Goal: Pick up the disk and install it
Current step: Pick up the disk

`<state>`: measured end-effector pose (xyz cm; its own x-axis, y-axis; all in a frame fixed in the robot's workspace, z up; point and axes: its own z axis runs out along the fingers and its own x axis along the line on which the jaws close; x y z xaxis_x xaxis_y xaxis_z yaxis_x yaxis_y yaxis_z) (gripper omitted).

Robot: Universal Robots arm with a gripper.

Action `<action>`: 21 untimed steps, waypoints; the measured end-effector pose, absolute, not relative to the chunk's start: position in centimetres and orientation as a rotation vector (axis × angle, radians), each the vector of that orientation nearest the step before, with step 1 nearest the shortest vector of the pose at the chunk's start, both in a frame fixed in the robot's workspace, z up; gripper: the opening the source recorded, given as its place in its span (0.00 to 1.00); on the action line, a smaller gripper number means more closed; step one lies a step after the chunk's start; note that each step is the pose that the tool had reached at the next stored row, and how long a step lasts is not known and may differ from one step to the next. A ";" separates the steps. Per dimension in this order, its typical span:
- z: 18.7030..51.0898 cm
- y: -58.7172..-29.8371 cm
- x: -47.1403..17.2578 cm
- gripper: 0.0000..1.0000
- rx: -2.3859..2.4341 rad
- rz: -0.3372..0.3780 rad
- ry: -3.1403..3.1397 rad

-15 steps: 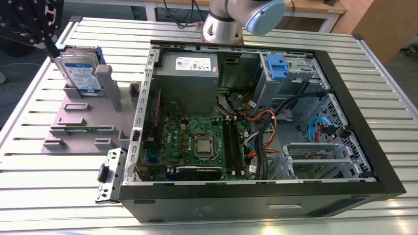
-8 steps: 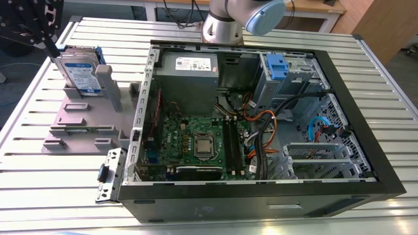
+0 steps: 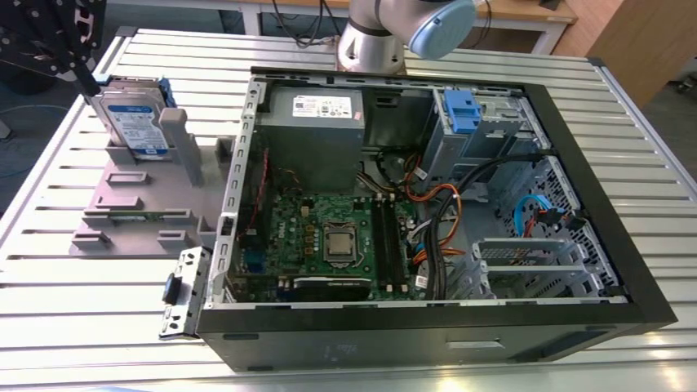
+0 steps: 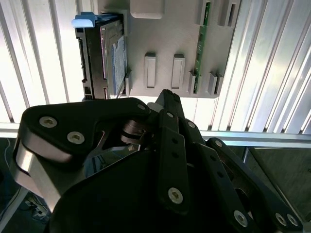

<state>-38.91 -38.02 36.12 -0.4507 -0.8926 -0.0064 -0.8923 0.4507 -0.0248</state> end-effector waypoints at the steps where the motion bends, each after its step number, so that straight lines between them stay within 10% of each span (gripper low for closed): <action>1: 36.1 -38.0 -38.9 0.11 -1.638 -0.028 2.659; 21: 36.1 -38.0 -38.9 0.11 -1.662 -0.028 2.644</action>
